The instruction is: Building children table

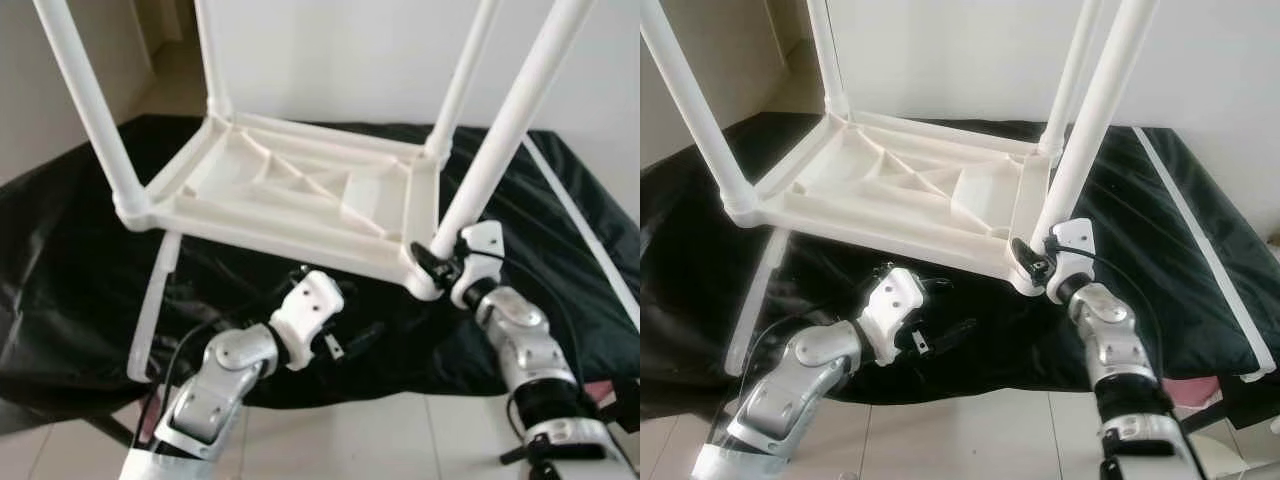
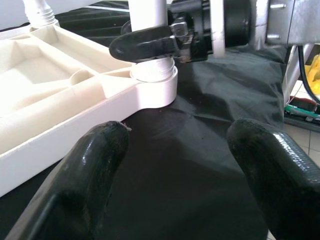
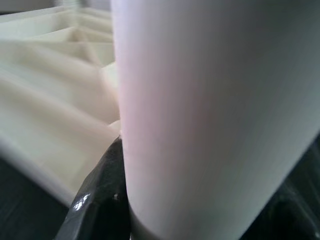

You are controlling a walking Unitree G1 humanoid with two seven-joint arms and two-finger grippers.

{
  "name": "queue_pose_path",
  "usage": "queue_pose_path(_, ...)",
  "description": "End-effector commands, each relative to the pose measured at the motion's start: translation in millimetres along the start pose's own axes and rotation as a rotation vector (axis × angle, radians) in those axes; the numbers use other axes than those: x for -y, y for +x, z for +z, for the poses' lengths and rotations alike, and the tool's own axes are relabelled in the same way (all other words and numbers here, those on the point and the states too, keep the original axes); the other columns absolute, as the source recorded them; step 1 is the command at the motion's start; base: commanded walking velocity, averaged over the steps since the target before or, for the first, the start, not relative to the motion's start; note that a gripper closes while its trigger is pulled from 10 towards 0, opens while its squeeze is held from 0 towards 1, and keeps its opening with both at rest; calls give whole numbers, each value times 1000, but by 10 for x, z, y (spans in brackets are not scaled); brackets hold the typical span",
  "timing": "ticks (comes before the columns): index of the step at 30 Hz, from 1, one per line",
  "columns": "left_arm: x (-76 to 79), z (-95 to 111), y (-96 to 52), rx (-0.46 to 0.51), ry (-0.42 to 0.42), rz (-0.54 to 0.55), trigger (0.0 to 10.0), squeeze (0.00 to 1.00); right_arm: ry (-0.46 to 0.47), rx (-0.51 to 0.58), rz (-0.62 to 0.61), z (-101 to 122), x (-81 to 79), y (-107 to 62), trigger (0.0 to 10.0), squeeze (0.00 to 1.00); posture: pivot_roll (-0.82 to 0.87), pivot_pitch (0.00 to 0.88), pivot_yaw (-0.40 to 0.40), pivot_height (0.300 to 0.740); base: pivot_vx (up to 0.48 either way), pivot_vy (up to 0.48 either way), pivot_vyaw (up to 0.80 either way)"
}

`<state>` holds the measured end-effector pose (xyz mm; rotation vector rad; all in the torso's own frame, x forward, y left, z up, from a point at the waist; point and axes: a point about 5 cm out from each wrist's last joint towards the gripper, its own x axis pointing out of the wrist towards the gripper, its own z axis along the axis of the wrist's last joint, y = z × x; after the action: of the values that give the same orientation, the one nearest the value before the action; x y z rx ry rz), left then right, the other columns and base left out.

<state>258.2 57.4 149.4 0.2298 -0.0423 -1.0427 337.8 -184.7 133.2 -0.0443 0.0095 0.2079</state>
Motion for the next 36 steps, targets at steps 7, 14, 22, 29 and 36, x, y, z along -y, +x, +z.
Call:
queue_pose_path(7,23,19,10,6,-2,-11,10000,0,115,-106,-335,-265,-135,-97,10000,0,10,79,-15,740,0,0,0)
queue_pose_path(14,-11,45,26,12,1,-16,10000,0,190,-116,-474,-271,-289,-93,10000,0,6,89,-11,740,0,0,0)
queue_pose_path(22,-17,59,27,15,-7,-15,10000,0,204,-14,-465,-66,-322,-101,10000,867,2,118,-18,740,0,0,0)
queue_pose_path(29,-27,57,33,15,-9,-8,10000,0,179,44,-403,22,-282,-110,10000,1000,-1,116,-24,740,0,0,0)
queue_pose_path(36,-8,60,33,20,-10,-9,10000,0,114,78,-389,23,-191,-218,10000,1000,4,111,-28,740,0,0,0)
